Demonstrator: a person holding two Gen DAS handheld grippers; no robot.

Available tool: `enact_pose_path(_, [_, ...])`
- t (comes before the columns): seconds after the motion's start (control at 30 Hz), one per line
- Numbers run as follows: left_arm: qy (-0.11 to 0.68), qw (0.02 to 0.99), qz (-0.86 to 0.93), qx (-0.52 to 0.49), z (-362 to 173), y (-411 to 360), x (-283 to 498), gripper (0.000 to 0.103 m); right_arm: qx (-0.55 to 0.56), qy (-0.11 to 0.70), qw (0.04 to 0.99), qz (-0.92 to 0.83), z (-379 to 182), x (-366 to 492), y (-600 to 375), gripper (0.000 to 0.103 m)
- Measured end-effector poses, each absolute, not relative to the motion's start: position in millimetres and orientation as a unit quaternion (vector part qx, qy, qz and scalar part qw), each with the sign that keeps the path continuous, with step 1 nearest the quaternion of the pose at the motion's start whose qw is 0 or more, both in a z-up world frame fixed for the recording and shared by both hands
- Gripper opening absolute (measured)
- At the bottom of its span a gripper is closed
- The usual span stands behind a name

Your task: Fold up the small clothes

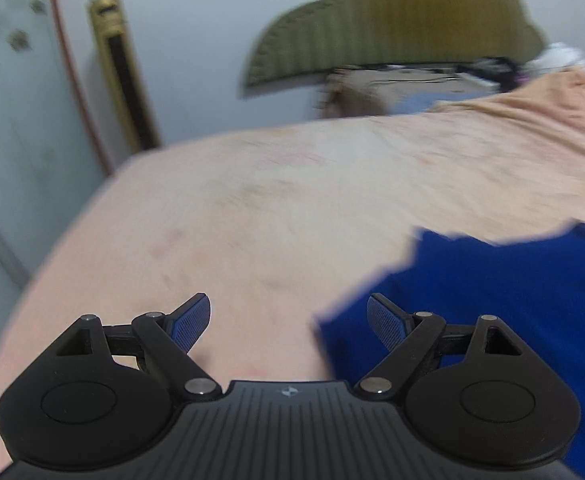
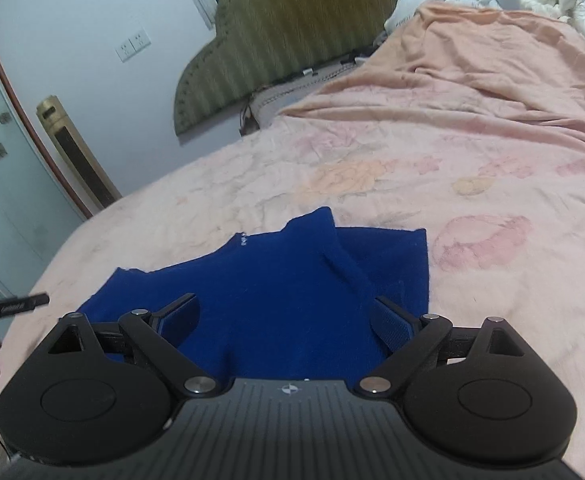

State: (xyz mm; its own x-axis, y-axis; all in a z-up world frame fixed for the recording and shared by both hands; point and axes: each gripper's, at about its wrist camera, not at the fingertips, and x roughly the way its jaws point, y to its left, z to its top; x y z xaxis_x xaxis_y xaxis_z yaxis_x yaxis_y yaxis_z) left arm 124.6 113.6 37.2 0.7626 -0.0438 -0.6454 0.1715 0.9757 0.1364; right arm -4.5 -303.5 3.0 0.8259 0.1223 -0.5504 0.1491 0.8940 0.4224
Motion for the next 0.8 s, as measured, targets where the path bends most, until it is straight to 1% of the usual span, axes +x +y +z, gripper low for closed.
enact_pose_path(0.13, [0.371,0.916,-0.148,0.033,30.9,121.1,81.3,0.086,0.233,0.304,0.924,-0.012,4.3,-28.6,-298.3,0.095])
enact_pose_path(0.33, [0.403,0.892,-0.202,-0.027,11.0,134.3,59.6,0.085,0.222,0.298,0.927,-0.04,9.2,-71.0,-302.7,0.093])
enact_pose_path(0.37, [0.41,0.889,-0.203,-0.039,7.3,137.4,60.3,0.082,0.22,0.297,0.928,-0.047,9.4,-76.7,-305.3,0.09])
enact_pose_path(0.4, [0.417,0.884,-0.204,-0.052,3.6,140.6,60.7,0.075,0.22,0.297,0.928,-0.053,8.8,-81.0,-307.6,0.088])
enact_pose_path(0.43, [0.426,0.878,-0.208,-0.065,-0.3,142.5,63.6,0.06,0.22,0.3,0.927,-0.055,7.3,-85.0,-310.0,0.085])
enact_pose_path(0.47, [0.436,0.871,-0.212,-0.077,-5.1,142.9,69.3,0.049,0.221,0.304,0.925,-0.056,5.2,-87.5,-311.3,0.08])
enact_pose_path(0.5, [0.444,0.865,-0.216,-0.089,-8.6,143.4,71.0,0.045,0.221,0.308,0.924,-0.054,2.9,-89.1,-311.7,0.078])
enact_pose_path(0.53, [0.449,0.861,-0.219,-0.097,-11.4,143.0,72.2,0.036,0.22,0.313,0.923,-0.05,0.2,-89.7,-311.1,0.075])
enact_pose_path(0.57, [0.45,0.86,-0.219,-0.098,-13.0,141.3,72.7,0.03,0.219,0.319,0.921,-0.045,-2.7,-89.2,-310.1,0.072])
enact_pose_path(0.6, [0.448,0.863,-0.216,-0.092,-13.2,138.4,71.1,0.026,0.217,0.324,0.92,-0.042,-5.7,-87.9,-308.5,0.066])
enact_pose_path(0.63, [0.444,0.866,-0.214,-0.084,-12.3,135.7,69.4,0.015,0.217,0.329,0.918,-0.038,-8.2,-86.4,-306.1,0.06])
enact_pose_path(0.67, [0.44,0.869,-0.214,-0.08,-11.0,133.9,67.9,0.009,0.216,0.334,0.917,-0.034,-10.9,-84.7,-303.4,0.048])
enact_pose_path(0.7, [0.438,0.869,-0.215,-0.083,-9.6,134.1,66.7,0.007,0.212,0.336,0.917,-0.033,-12.5,-83.3,-300.6,0.035])
enact_pose_path(0.73, [0.436,0.869,-0.217,-0.089,-8.3,135.4,65.7,0.005,0.208,0.336,0.918,-0.036,-13.5,-82.3,-298.0,0.028])
enact_pose_path(0.77, [0.434,0.869,-0.219,-0.095,-6.9,138.0,64.2,0.004,0.203,0.338,0.918,-0.04,-14.4,-81.1,-295.9,0.013])
enact_pose_path(0.8, [0.432,0.868,-0.222,-0.099,-5.2,141.4,62.1,0.004,0.2,0.338,0.919,-0.045,-15.0,-80.7,-294.8,0.008])
